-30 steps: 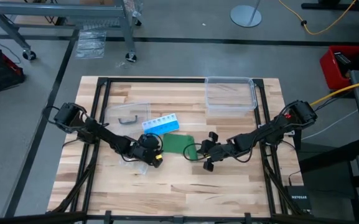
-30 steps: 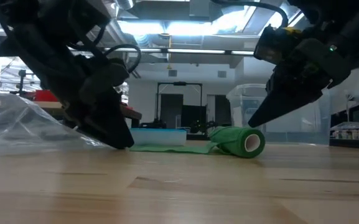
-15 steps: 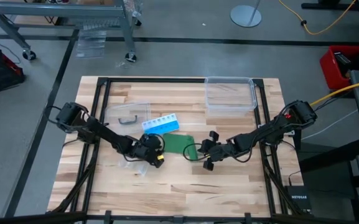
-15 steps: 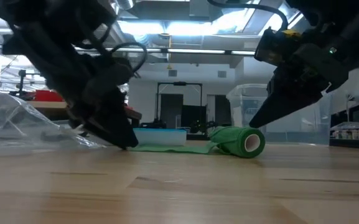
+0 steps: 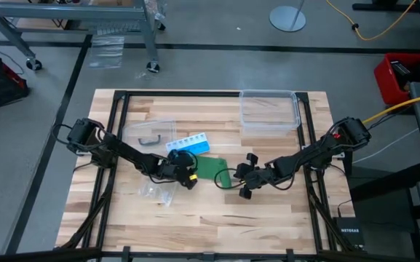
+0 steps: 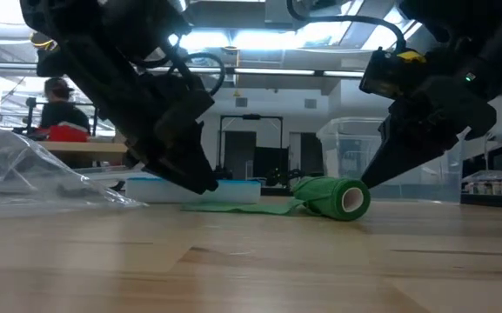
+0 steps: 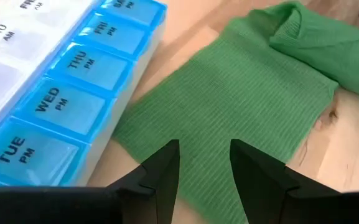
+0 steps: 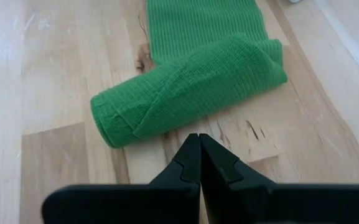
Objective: Roll bandage
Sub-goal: Roll the green bandage
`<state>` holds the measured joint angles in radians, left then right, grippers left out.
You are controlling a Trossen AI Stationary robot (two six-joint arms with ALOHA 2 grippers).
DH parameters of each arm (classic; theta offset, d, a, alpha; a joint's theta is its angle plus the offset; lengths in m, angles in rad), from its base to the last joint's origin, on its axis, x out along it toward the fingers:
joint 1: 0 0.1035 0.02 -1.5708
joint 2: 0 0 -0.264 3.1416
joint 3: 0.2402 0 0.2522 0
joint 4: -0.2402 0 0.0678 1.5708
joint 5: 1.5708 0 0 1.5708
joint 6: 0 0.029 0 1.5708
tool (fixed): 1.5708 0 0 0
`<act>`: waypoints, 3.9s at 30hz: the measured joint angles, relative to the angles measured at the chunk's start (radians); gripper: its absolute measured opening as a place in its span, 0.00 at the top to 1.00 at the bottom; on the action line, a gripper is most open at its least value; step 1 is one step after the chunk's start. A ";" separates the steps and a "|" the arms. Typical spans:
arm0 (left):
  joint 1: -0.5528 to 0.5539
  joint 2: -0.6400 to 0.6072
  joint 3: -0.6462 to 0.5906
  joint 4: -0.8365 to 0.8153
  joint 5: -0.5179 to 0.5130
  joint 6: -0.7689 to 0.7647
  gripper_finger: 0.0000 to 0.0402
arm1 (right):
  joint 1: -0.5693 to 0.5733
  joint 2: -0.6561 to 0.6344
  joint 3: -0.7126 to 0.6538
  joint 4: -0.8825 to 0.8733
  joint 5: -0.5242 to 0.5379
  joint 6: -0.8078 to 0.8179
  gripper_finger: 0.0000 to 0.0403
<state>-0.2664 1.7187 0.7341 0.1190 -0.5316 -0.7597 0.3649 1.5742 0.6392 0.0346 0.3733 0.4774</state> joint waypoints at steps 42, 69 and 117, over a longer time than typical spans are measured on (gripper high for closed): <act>-0.154 0.077 0.005 -0.055 0.096 -0.237 0.66 | 0.001 0.000 0.000 0.018 -0.027 0.076 1.00; -0.278 0.076 0.002 -0.055 0.110 -0.367 0.66 | -0.017 0.046 0.001 0.104 -0.013 0.102 1.00; -0.292 0.076 0.001 -0.047 0.109 -0.367 0.66 | -0.051 0.169 0.264 -0.173 -0.014 -0.072 1.00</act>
<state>-0.5587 1.7950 0.7353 0.0723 -0.4223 -1.1267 0.3134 1.7432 0.9028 -0.1385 0.3592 0.4053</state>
